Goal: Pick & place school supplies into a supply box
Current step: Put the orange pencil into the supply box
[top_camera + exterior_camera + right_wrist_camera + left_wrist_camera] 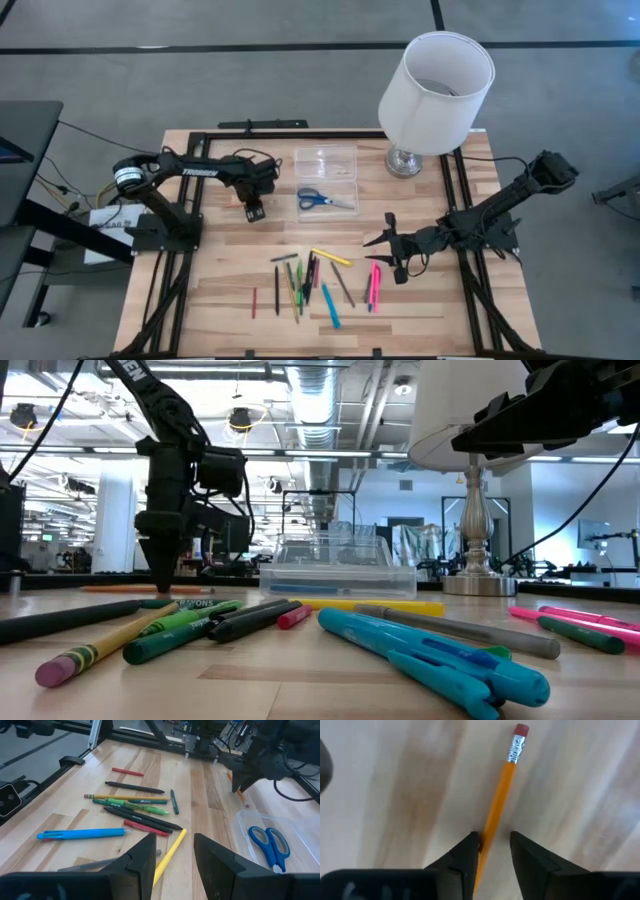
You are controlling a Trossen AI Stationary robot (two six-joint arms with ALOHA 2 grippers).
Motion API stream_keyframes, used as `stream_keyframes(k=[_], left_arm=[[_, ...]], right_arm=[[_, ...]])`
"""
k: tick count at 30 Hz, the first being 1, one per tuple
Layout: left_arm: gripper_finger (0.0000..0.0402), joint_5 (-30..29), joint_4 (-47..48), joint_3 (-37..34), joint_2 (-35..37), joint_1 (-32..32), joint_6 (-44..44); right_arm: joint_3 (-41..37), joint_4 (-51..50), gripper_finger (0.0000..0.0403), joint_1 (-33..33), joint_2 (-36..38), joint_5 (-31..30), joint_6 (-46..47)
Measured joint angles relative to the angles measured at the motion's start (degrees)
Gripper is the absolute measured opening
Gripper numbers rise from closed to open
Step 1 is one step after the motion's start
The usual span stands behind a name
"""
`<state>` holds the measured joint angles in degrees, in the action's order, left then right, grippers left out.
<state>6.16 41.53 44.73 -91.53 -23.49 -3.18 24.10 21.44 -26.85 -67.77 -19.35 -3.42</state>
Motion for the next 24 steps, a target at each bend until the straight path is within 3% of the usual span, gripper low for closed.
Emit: stream_keyframes(k=[10, 24], left_arm=[[0.0013, -2.17, -0.52, 0.00, 0.02, 9.53, 0.68], [0.0005, -5.54, -4.29, -0.05, 0.03, 19.32, 5.32]], right_arm=[[0.00, 0.02, 0.0127, 0.00, 0.00, 0.00, 0.32], [0.02, 0.63, 0.0127, 2.61, -0.62, -0.13, 6.30]])
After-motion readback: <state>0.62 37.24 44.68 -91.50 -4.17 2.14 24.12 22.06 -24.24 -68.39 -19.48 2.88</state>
